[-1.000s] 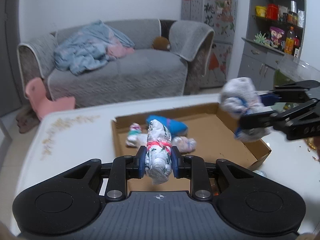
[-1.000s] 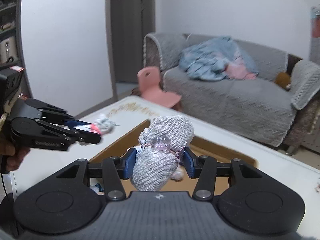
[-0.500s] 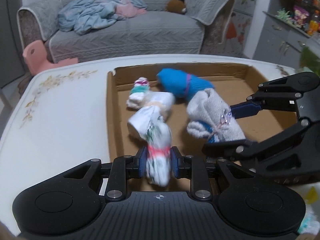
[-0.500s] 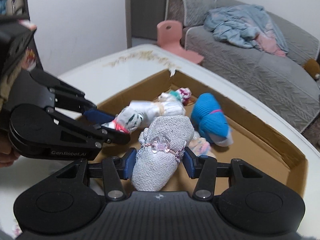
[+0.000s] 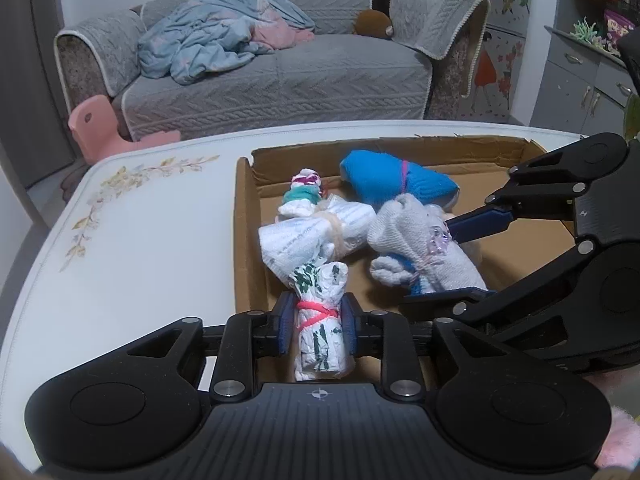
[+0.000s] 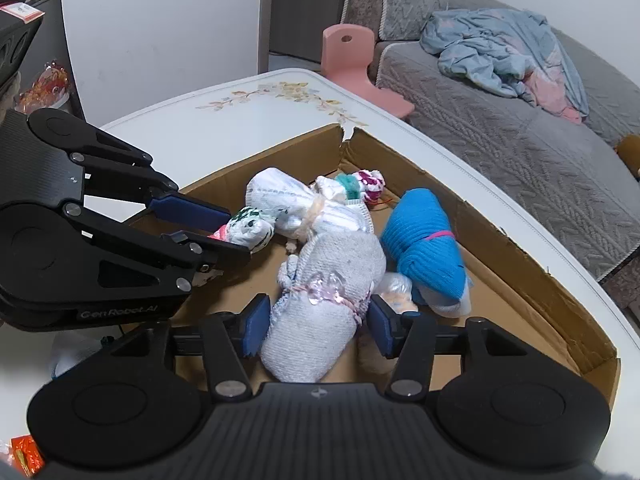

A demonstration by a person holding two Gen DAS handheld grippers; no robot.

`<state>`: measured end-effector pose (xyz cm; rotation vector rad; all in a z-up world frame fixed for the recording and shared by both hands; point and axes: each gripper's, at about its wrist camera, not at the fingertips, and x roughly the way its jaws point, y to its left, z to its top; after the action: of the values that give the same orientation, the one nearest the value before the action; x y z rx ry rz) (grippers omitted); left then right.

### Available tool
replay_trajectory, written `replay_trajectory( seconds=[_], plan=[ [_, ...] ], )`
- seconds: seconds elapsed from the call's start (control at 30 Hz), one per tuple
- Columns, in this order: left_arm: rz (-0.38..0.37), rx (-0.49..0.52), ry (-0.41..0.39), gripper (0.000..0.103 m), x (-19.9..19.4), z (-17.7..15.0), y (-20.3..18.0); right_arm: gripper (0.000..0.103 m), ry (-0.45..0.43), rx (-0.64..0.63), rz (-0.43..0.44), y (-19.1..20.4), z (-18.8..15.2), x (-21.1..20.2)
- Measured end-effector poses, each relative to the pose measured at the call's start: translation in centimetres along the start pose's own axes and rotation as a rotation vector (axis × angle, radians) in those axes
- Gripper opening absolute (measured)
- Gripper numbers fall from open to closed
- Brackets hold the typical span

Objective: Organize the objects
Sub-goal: 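Carry both bundles into the box and open both tools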

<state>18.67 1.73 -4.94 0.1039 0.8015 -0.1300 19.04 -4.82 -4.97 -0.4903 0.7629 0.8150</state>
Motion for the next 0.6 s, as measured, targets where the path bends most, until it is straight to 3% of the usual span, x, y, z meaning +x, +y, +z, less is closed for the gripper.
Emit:
replay_trajectory(
  seconds=[0.17,0.33,0.6],
  plan=[
    [0.011,0.003,-0.01,0.039,-0.5,0.2,-0.1,0.056,-0.011,0.001,-0.005,-0.2,0.2,-0.4],
    [-0.002,-0.005,-0.038,0.05,-1.5,0.6,0.0,0.07,-0.013,-0.008,-0.007,-0.1,0.3,-0.8],
    [0.003,0.002,-0.068,0.054,-3.5,1.0,0.0,0.071,-0.037,-0.012,-0.014,0.5,0.9,-2.1]
  ],
)
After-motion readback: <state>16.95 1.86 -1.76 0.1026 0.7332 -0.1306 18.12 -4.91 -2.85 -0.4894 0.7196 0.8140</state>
